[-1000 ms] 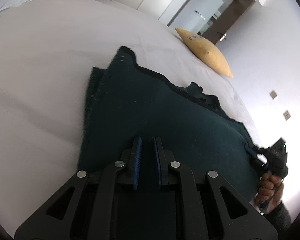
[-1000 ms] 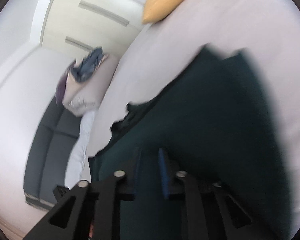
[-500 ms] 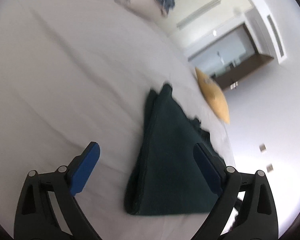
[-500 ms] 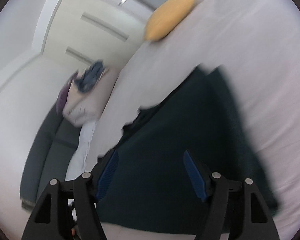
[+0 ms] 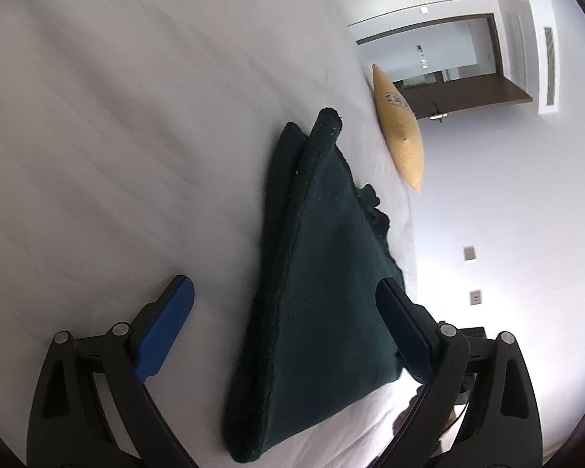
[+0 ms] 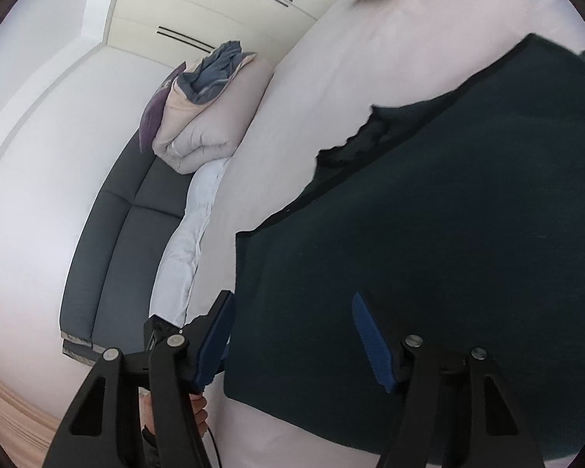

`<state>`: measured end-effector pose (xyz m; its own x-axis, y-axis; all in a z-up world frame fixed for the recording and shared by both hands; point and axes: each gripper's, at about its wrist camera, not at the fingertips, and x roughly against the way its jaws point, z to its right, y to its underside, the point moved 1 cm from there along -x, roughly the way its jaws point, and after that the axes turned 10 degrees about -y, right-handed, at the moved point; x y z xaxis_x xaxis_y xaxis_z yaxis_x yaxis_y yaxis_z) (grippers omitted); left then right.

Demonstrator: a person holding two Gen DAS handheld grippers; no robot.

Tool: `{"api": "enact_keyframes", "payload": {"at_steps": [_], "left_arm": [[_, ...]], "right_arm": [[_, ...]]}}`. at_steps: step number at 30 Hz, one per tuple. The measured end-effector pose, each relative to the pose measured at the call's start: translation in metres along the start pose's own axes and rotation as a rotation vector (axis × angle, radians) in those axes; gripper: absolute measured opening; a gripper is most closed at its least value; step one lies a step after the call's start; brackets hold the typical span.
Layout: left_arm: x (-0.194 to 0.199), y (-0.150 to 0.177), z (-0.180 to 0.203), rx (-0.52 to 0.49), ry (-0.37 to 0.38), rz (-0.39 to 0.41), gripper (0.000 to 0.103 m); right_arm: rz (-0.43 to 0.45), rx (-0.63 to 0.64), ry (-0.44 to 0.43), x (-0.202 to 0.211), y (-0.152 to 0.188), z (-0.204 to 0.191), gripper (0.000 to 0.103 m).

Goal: Fold small clothes

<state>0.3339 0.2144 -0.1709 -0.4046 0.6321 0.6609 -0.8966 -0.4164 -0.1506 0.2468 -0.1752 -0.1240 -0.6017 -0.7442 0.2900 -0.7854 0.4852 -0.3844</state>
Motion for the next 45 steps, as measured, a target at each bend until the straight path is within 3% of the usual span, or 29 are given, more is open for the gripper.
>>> {"api": "enact_keyframes", "payload": {"at_steps": [8,15,20,26,28,29,30,33,37,45], "left_arm": [[-0.011,0.004,0.019,-0.099,0.018,-0.028,0.092],[-0.028,0.003,0.027,-0.139,0.051,-0.144,0.091],[-0.028,0.002,0.008,0.019,0.127,-0.168,0.067],[-0.028,0.002,0.012,-0.004,0.101,-0.196,0.067],[-0.029,0.002,0.010,-0.015,0.083,-0.192,0.051],[-0.030,0.005,0.007,-0.021,0.056,-0.195,0.024],[-0.033,0.006,0.003,-0.017,0.040,-0.201,0.018],[-0.033,0.009,-0.006,0.010,0.063,-0.182,0.015],[-0.023,0.012,-0.004,0.011,0.038,-0.150,0.015],[-0.001,0.016,0.003,0.042,0.015,-0.104,0.014]], "right_arm": [[-0.044,0.000,-0.010,-0.024,0.006,-0.005,0.061],[-0.059,-0.009,-0.025,-0.031,0.007,-0.008,0.061],[-0.095,-0.006,-0.034,-0.047,0.005,-0.013,0.060],[-0.139,-0.022,-0.051,-0.075,0.003,-0.011,0.060],[-0.163,-0.036,-0.052,-0.085,0.003,-0.007,0.060],[-0.182,-0.044,-0.033,-0.091,0.004,-0.002,0.060],[-0.187,-0.047,-0.020,-0.094,0.006,0.001,0.060],[-0.186,-0.057,-0.014,-0.097,0.006,0.007,0.053],[-0.211,-0.021,0.022,-0.102,0.009,0.008,0.049],[-0.181,-0.013,-0.051,-0.094,0.012,0.015,0.048]]}}
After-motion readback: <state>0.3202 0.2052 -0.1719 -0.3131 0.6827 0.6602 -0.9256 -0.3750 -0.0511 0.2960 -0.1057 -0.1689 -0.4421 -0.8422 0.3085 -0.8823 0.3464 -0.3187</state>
